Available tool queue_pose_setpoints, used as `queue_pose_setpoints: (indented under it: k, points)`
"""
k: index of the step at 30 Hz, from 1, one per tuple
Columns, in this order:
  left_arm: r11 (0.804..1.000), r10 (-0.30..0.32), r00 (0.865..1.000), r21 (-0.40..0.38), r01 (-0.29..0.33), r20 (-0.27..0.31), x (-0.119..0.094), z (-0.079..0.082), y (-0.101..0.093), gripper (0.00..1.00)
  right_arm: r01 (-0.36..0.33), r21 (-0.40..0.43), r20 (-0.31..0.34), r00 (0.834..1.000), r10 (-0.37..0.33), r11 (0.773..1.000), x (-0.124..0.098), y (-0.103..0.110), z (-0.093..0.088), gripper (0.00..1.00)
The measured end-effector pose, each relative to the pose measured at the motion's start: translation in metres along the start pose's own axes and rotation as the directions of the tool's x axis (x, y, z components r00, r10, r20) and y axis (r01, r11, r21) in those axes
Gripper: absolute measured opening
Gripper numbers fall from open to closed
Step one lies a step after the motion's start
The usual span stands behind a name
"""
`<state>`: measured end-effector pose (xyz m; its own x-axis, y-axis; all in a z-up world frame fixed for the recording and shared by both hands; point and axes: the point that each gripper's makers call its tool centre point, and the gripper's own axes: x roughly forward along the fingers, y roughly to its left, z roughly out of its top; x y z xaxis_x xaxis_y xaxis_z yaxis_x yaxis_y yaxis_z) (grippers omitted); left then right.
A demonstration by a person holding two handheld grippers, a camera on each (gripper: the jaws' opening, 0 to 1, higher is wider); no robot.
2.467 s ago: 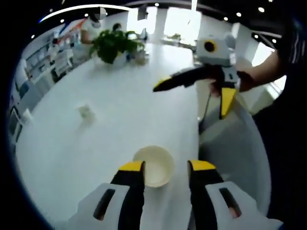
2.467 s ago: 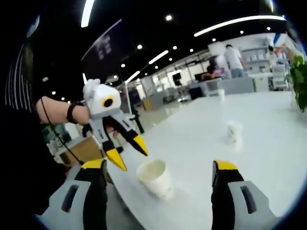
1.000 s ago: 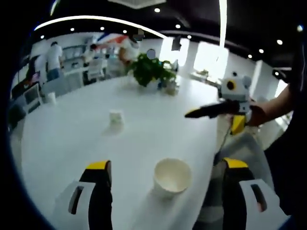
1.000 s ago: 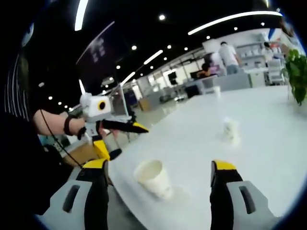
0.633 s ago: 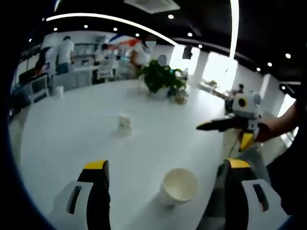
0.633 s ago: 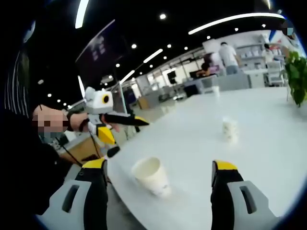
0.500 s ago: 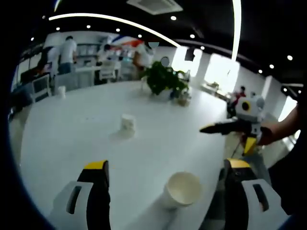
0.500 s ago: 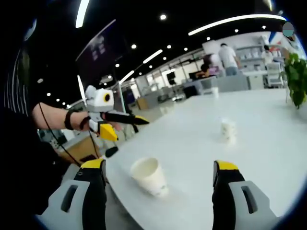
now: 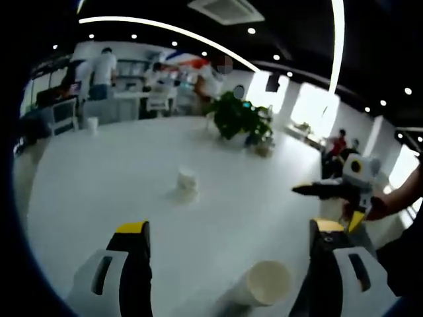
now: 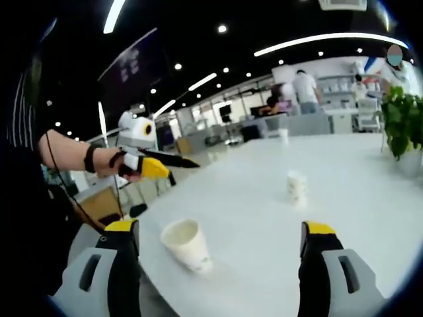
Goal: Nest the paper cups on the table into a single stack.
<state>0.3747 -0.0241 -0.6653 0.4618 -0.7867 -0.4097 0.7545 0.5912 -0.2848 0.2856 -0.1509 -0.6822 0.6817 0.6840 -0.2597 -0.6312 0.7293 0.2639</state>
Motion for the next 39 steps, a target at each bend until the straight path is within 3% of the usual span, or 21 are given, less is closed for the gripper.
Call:
queue_pose_setpoints:
  k: [7,15,27,39]
  points:
    - [0.998,0.045,0.999,-0.052,-0.044,0.018,0.012,0.01,0.016,1.0,0.071,-0.037,0.036,0.997,-0.07,0.997,-0.007,-0.016,0.004,1.0]
    - [0.993,0.073,0.996,-0.101,-0.067,0.051,0.028,0.023,0.03,1.0,0.117,-0.034,0.01,0.993,-0.117,0.993,-0.008,-0.033,-0.003,1.0]
    - [0.989,0.103,0.993,-0.112,-0.096,0.055,0.084,0.025,0.049,1.0,0.137,0.022,0.016,0.99,-0.138,0.99,-0.007,-0.058,-0.012,0.98]
    - [0.993,0.098,0.995,-0.075,-0.095,0.031,0.148,0.018,0.065,0.97,0.121,0.07,-0.008,0.993,-0.121,0.99,0.0,-0.078,-0.031,0.97]
